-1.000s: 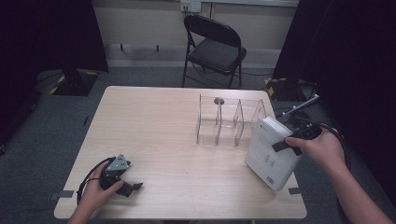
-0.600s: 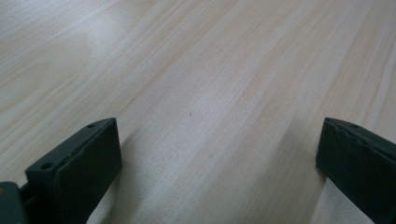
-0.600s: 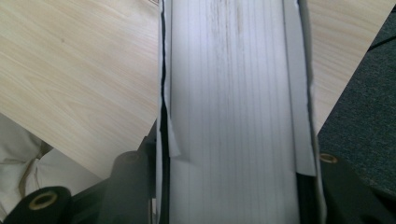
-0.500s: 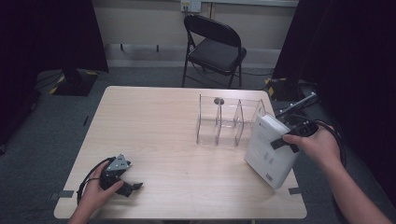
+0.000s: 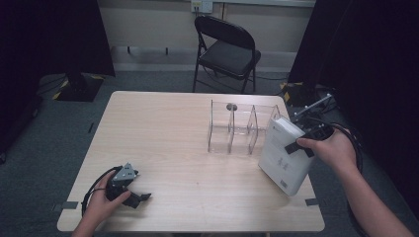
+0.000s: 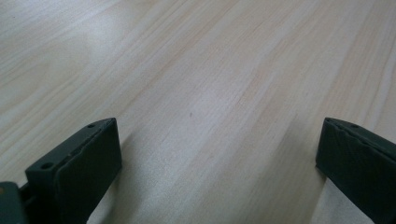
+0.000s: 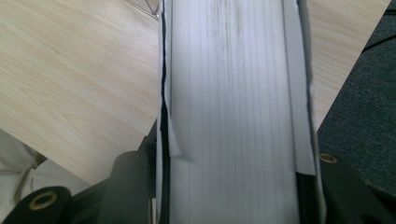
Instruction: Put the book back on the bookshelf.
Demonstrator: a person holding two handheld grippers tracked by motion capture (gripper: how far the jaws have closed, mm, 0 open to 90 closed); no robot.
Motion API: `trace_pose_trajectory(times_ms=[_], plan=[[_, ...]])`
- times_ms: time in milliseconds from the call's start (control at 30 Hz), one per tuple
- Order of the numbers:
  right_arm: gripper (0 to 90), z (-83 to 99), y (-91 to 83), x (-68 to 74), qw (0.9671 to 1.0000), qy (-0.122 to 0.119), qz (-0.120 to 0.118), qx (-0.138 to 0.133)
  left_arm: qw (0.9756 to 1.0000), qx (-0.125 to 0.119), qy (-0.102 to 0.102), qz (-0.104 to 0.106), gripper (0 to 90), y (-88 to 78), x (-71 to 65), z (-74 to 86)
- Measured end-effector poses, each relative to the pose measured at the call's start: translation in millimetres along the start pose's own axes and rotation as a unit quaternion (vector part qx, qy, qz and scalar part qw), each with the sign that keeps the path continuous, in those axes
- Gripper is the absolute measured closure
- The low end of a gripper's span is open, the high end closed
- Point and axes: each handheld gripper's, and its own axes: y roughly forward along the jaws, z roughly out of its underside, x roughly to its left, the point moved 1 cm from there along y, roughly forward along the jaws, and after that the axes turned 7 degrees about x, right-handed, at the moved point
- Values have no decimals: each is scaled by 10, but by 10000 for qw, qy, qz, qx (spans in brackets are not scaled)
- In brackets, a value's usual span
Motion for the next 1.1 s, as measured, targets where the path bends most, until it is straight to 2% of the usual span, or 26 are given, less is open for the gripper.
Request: trace_pose_trajectory(times_ms=[267, 433, 567, 633, 700, 767, 800, 1100], plan=[[525, -35, -20, -20, 10000, 34, -13, -56, 10000, 0, 1, -1, 0, 0, 0, 0], [525, -50, -26, -24, 9999, 107, -60, 6, 10000, 0, 1, -1, 0, 0, 0, 0], [525, -64, -18, -48, 9999, 132, -25, -23, 10000, 0, 1, 0, 0, 0, 0, 0], [525, -79, -22, -46, 9997, 246, -15, -6, 10000, -1, 0, 0, 0, 0, 0, 0], [525, -82, -21, -52, 9998, 192, -6, -18, 10000, -1, -1, 0, 0, 0, 0, 0], [525, -106, -32, -54, 9995, 312, -17, -11, 10000, 3, -1, -1, 0, 0, 0, 0], [525, -110, -29, -72, 9997, 228, -33, -58, 10000, 0, 0, 0, 0, 0, 0, 0], [525, -175, -26, -59, 9994, 355, 33, -55, 10000, 0, 1, 0, 0, 0, 0, 0]])
